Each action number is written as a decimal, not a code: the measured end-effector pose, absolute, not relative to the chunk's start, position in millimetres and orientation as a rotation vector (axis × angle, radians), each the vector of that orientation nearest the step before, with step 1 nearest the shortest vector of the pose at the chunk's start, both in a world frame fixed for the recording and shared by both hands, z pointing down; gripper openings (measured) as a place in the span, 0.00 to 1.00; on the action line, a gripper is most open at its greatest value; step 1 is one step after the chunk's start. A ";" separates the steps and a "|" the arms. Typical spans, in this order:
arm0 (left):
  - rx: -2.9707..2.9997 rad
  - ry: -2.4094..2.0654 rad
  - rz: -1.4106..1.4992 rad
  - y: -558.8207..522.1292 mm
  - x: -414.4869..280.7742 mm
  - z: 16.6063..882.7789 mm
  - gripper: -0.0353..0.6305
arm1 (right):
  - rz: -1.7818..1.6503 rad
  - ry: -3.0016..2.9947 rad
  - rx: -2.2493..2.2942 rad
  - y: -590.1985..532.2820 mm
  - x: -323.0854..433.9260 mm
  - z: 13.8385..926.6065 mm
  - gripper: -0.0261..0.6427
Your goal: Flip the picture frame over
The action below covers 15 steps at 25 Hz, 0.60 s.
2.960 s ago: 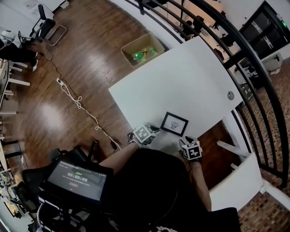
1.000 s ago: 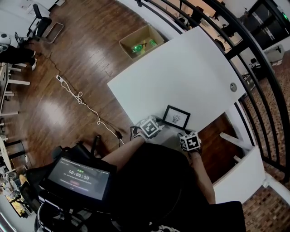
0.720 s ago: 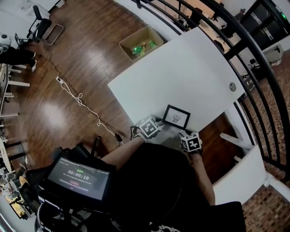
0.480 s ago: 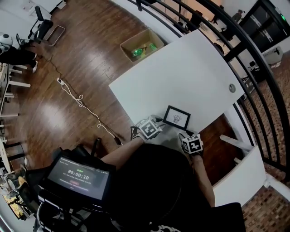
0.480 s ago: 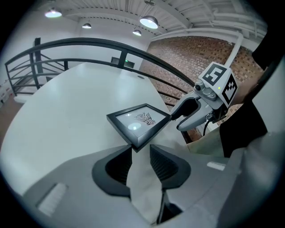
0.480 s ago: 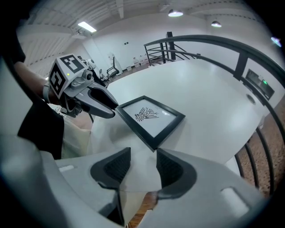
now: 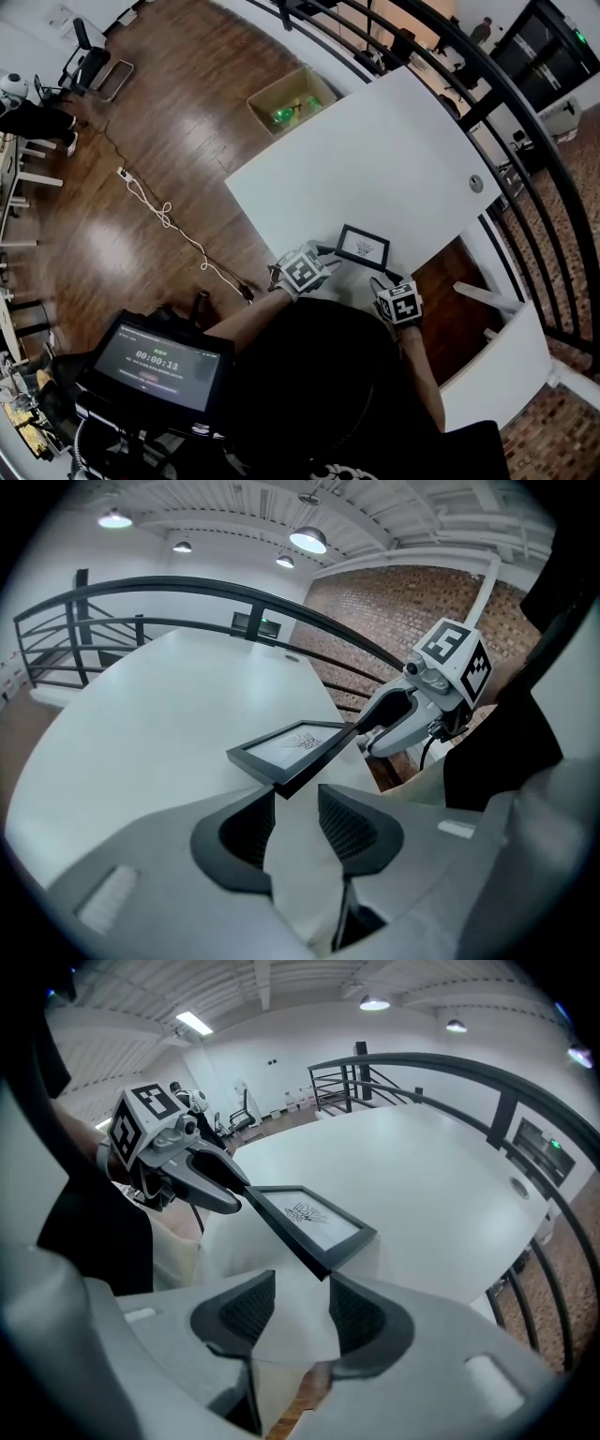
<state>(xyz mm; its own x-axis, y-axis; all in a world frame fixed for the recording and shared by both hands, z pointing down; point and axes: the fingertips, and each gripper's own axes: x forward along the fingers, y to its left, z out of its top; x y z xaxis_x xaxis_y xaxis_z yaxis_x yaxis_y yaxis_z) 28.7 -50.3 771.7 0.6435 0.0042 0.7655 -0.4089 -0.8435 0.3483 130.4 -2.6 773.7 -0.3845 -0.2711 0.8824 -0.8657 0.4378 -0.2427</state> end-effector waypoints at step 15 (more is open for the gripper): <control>2.393 -0.345 1.039 -55.0 36.2 747.6 0.28 | 0.892 -1.895 0.975 -14.0 140.3 748.3 0.28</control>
<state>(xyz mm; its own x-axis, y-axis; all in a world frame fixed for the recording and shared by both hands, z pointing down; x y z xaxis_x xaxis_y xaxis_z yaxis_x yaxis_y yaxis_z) 36.2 -55.0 747.6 0.6760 -0.0308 0.7362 -0.4164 -0.8403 0.3472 140.3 -14.0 748.3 -0.3757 -0.2941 0.8788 -0.8648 0.4520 -0.2184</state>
